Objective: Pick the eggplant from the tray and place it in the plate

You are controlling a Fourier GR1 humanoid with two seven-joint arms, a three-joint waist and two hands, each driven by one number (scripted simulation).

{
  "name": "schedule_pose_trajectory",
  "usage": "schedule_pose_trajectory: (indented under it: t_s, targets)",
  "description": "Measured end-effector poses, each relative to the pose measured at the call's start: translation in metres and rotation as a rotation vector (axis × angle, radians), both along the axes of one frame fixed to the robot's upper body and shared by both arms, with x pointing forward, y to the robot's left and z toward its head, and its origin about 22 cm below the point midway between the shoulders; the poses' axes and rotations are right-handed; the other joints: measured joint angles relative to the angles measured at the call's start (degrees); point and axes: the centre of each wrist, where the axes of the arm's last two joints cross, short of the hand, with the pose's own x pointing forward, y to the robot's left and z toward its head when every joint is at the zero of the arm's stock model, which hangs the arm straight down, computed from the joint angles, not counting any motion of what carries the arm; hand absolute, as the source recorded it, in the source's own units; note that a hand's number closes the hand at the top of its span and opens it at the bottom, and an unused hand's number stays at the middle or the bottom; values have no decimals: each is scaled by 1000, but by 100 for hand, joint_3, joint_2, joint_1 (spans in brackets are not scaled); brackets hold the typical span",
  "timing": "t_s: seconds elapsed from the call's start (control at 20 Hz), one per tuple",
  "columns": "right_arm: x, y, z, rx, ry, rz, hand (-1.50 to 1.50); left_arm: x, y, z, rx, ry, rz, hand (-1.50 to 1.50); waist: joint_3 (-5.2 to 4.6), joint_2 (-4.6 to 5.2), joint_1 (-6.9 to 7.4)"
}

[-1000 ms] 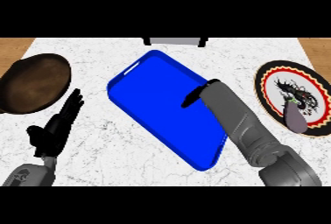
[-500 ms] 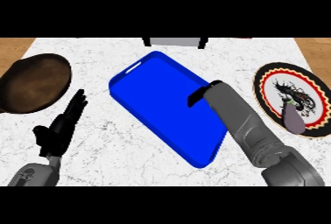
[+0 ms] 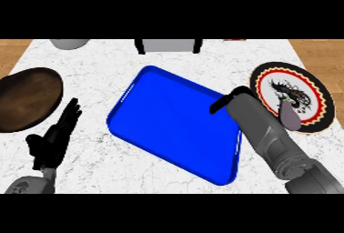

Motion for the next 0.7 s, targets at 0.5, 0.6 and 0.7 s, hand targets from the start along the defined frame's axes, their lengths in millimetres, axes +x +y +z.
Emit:
schedule_pose_trajectory:
  t_s: [0.5, 0.6, 0.7]
  targets:
    - [-39, -182, -10, -399, -343, 228, 150, -26, 28, -12, 9, 36, 131, 0, 63, -49, -781]
    - [-49, -208, -6, -434, -402, 269, 150, -30, 31, -13, 9, 35, 142, 0, 61, -41, -829]
    - [-57, -232, 4, -470, -465, 300, 150, -33, 32, -12, 7, 34, 141, 0, 60, -33, -842]
